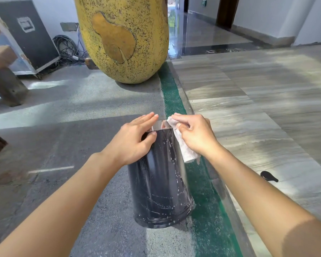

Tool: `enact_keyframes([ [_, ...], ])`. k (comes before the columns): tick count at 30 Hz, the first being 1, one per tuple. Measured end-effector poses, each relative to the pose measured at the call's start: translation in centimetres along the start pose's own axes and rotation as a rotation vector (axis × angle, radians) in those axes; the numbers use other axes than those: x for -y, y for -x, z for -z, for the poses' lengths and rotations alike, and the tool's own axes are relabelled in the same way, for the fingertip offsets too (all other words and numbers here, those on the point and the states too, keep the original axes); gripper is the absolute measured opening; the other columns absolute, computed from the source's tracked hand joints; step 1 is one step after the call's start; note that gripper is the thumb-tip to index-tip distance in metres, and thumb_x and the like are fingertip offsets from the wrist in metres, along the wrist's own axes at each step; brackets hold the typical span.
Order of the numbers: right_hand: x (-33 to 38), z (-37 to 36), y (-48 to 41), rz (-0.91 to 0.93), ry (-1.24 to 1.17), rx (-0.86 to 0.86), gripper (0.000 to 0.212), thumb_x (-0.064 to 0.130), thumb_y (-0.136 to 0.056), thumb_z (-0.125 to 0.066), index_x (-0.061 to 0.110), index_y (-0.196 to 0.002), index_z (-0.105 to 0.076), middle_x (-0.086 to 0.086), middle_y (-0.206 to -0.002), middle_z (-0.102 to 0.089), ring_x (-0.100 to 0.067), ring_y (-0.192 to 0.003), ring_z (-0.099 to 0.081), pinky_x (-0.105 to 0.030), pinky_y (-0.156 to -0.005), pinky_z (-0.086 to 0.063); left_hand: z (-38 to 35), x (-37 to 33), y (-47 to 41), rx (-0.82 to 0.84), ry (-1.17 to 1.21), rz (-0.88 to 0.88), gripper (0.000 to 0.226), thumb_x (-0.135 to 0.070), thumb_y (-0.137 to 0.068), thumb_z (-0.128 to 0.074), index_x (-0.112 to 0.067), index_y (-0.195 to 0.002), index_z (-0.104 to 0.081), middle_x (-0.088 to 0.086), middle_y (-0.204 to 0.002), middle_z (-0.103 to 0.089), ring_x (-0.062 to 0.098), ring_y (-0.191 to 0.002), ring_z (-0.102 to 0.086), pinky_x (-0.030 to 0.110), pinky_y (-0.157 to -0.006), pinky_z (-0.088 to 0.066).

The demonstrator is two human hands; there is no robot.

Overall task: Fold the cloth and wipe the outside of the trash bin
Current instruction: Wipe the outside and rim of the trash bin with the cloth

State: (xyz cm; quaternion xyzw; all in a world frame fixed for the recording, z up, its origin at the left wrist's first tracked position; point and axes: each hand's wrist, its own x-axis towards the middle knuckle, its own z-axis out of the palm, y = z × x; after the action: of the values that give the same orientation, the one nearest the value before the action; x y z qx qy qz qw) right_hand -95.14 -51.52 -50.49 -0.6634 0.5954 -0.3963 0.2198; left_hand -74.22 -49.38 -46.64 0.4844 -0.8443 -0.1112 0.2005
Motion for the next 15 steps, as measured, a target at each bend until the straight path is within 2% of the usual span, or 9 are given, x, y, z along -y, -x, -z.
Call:
enact_keyframes([
  [3, -0.4, -0.3, 1.2, 0.010, 0.013, 0.030, 0.037, 0.008, -0.090, -0.055, 0.027, -0.119, -0.068, 0.014, -0.128, -0.060, -0.005, -0.125, -0.050, -0.021, -0.110, -0.033, -0.1, 0.1, -0.3, -0.006, 0.004, 0.023, 0.054, -0.027, -0.100, -0.046, -0.021, -0.153, -0.035, -0.005, -0.160, -0.029, 0.009, -0.149, -0.021, 0.026, -0.122, -0.015],
  [8, -2.0, -0.6, 5.0, -0.002, -0.013, 0.133, 0.038, 0.002, -0.090, -0.055, 0.027, -0.116, -0.070, 0.010, -0.126, -0.063, 0.004, -0.124, -0.048, -0.020, -0.111, -0.031, -0.3, 0.8, -0.7, -0.025, -0.004, 0.064, 0.054, -0.028, -0.099, -0.049, -0.021, -0.152, -0.037, -0.005, -0.160, -0.031, 0.009, -0.147, -0.026, 0.015, -0.112, -0.014],
  [10, -3.0, -0.4, 7.1, -0.015, -0.010, 0.211, 0.040, 0.003, -0.091, -0.054, 0.030, -0.117, -0.069, 0.014, -0.127, -0.061, 0.010, -0.122, -0.046, -0.019, -0.110, -0.032, -0.1, 1.3, -0.9, -0.021, 0.000, 0.098, 0.054, -0.029, -0.099, -0.049, -0.023, -0.152, -0.037, -0.006, -0.160, -0.030, 0.010, -0.146, -0.030, 0.014, -0.110, -0.016],
  [12, -4.2, -0.4, 9.4, -0.025, 0.023, 0.273, 0.040, 0.007, -0.093, -0.054, 0.036, -0.116, -0.067, 0.026, -0.126, -0.057, 0.017, -0.117, -0.044, -0.019, -0.109, -0.032, 0.1, 1.8, -0.9, -0.014, -0.012, 0.116, 0.055, -0.032, -0.099, -0.048, -0.023, -0.152, -0.036, -0.006, -0.160, -0.029, 0.012, -0.145, -0.032, 0.018, -0.111, -0.019],
  [15, -6.2, -0.4, 13.2, -0.077, 0.102, 0.378, 0.041, 0.012, -0.095, -0.053, 0.045, -0.119, -0.062, 0.031, -0.134, -0.049, 0.021, -0.103, -0.048, -0.025, -0.099, -0.043, 0.3, 2.4, -0.5, -0.020, -0.019, 0.130, 0.056, -0.033, -0.099, -0.048, -0.024, -0.152, -0.035, -0.006, -0.160, -0.028, 0.015, -0.145, -0.033, 0.025, -0.113, -0.022],
])
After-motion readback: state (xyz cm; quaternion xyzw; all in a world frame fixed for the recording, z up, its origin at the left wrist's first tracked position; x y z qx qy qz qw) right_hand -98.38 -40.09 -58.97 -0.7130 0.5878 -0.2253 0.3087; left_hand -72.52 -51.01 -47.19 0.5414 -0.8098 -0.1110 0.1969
